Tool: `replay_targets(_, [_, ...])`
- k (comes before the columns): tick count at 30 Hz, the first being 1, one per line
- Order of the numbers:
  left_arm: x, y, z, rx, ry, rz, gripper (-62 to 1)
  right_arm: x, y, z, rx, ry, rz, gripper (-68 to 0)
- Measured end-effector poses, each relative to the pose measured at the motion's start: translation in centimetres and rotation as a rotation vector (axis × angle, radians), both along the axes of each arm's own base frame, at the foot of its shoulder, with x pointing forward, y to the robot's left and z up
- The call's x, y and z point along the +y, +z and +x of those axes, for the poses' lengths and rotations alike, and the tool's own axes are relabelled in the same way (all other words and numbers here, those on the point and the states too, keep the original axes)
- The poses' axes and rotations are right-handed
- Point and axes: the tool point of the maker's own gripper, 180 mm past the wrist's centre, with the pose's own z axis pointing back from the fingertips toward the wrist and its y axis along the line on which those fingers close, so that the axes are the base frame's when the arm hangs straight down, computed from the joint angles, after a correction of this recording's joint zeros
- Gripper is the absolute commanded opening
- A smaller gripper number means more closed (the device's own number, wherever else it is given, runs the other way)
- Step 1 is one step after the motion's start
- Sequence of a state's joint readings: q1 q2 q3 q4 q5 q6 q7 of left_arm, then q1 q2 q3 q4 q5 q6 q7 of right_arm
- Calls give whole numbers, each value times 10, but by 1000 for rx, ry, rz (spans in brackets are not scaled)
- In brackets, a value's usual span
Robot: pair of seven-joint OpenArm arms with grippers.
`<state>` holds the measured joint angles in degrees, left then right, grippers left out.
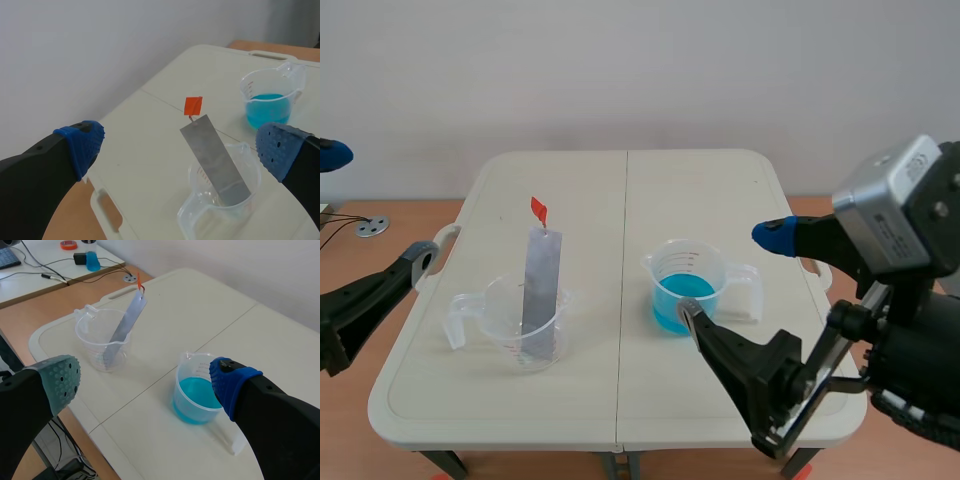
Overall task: Hold the metal plate by the orange handle, dip it into the blue solution, take it out and point at it, then put the plate back in the beaker on the left.
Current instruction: 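Return to the home posture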
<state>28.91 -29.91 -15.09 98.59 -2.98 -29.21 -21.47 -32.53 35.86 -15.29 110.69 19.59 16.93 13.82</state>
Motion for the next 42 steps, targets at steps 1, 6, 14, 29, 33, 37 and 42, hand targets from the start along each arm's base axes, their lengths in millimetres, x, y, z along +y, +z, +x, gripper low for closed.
replay_targets(1, [-3, 2, 1, -6, -16, 6, 14, -3, 0, -1, -2, -13, 5, -144])
replay_targets(6, [-17, 1, 6, -3, -82, 37, 14, -10, -1, -6, 6, -36, -5, -144])
replay_targets(14, [-39, 3, 13, -9, -126, 21, 14, -14, 0, -2, -4, -69, -13, -144])
replay_targets(29, [-49, 1, 17, 4, -97, -25, 14, -14, 0, 0, -6, -71, -17, -144])
replay_targets(33, [-48, -1, 17, 10, -94, -21, 14, -14, 0, 0, -6, -71, -17, -144])
replay_targets(37, [-48, -1, 17, 12, -93, -19, 14, -14, 0, 0, -6, -71, -17, -144])
replay_targets(42, [-48, -1, 17, 12, -93, -19, 14, -14, 0, 0, -6, -71, -17, -144])
